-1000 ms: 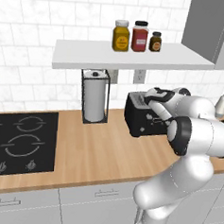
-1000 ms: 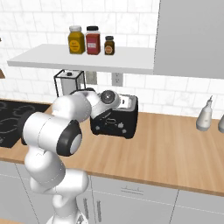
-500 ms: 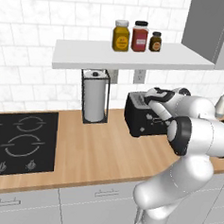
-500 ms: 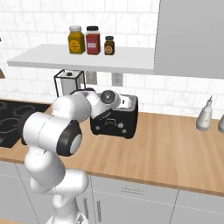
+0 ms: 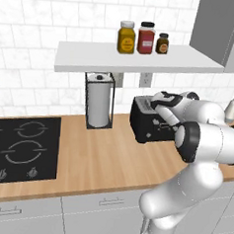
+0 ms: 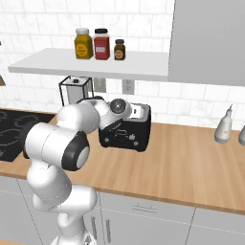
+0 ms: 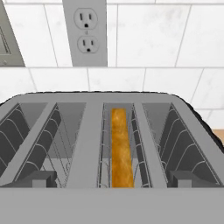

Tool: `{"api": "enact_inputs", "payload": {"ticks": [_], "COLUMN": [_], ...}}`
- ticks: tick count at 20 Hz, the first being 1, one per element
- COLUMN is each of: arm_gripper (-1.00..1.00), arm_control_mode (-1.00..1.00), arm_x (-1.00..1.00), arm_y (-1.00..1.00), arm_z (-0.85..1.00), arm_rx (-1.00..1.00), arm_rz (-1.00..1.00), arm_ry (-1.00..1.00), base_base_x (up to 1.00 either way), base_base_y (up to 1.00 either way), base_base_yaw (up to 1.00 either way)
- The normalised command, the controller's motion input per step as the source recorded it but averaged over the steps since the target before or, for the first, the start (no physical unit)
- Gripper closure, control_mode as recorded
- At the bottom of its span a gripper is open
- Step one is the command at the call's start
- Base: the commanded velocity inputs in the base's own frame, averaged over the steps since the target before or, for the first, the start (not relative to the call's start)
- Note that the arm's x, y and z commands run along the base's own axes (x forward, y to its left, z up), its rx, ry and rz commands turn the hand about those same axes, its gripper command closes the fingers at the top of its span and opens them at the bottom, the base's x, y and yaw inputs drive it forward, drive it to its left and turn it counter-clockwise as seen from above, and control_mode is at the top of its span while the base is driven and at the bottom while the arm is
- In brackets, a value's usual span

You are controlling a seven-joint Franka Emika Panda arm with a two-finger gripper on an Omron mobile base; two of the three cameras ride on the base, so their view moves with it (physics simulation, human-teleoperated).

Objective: Start the toaster. Once the lever pops up, take the bread to the plate on the dining counter.

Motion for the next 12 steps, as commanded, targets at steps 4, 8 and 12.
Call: {"api": "enact_inputs", "payload": {"ticks": [4, 8, 12], "arm_gripper": [-1.00, -1.00, -1.00], "arm_control_mode": [-1.00, -1.00, -1.00], "arm_x": [0.00, 0.00, 0.00], "arm_y": [0.00, 0.00, 0.00], "arm_z": [0.00, 0.00, 0.00], "arm_rx": [0.00, 0.00, 0.00], "arm_rz": [0.00, 0.00, 0.00], "arm_ry": [0.00, 0.00, 0.00], "base_base_x": [0.00, 0.00, 0.00], "base_base_y": [0.00, 0.00, 0.00], "base_base_yaw": [0.00, 0.00, 0.00]}}
